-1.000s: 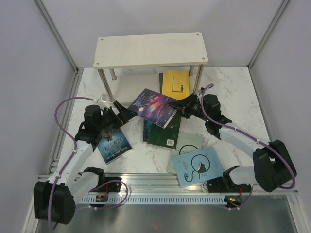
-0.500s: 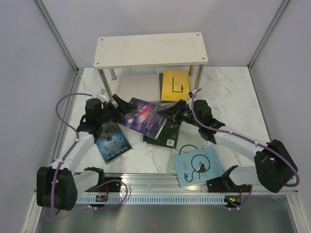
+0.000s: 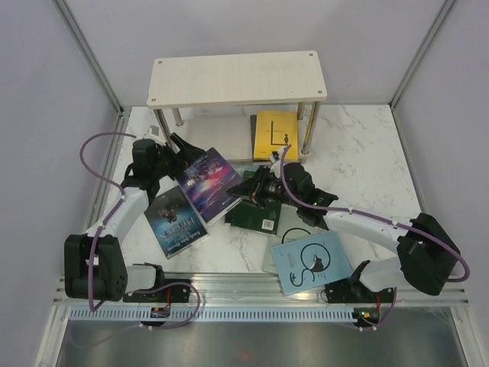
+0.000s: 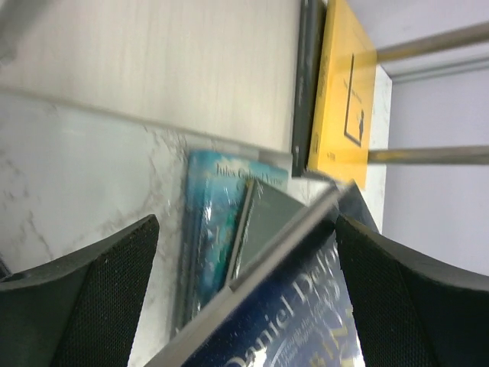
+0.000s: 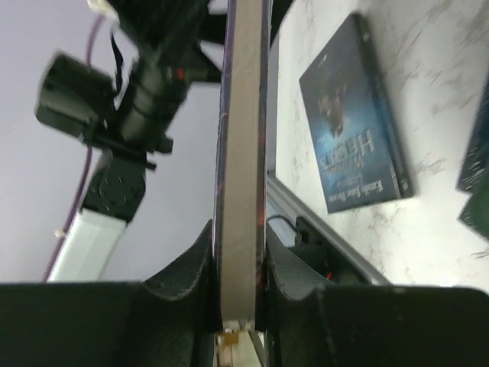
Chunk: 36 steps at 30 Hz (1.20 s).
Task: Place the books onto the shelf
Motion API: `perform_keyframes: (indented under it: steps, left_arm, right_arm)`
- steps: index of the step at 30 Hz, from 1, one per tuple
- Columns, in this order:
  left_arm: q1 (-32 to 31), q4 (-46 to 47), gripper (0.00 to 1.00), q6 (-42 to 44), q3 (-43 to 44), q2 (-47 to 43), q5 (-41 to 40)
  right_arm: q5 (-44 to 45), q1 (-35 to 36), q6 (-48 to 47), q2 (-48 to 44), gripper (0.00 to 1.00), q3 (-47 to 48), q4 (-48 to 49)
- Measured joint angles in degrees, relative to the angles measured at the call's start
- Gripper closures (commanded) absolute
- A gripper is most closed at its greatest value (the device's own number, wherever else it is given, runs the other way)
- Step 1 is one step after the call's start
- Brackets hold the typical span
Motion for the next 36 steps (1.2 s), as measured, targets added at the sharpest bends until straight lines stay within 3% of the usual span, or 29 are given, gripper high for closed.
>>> perform_keyframes:
  steps: [4,9,19,23,28,36]
  left_arm:
    - [1.0,1.8,0.04,1.6,3.6,3.1,-2.3]
    - [-1.1,2.1,0.04,1.4,6.1,3.7,1.6]
    - [-2.4,0.1,0.03,1.6,6.2,2.6,3.8]
    - [-2.7,-3.0,0.02,2.9,6.5,-0.2,3.7]
    - [-2.3,-7.1,0.00,5.0,6.8,-4.0,2.6]
    - [-2.2,-13.2,0.00,7.5,6.8,-12.0,2.3]
  right_arm:
    - [-3.6,7.6,-0.4,4.3,1.00,4.7,-1.2]
    - [-7.6,16.4,-0.5,11.0,1.00,8.6,-0.4]
    - [-8.2,16.5,-3.1,8.5,1.00,8.2,-4.9]
    - [-8.5,12.9,-5.2,1.2,1.00,4.8,-8.3]
    - [-10.3,1.4,-7.6,-7.6,1.00,2.2,-12.1]
    - [-10.3,-14.9,-10.6,-5.0,1.00,2.2,-15.3]
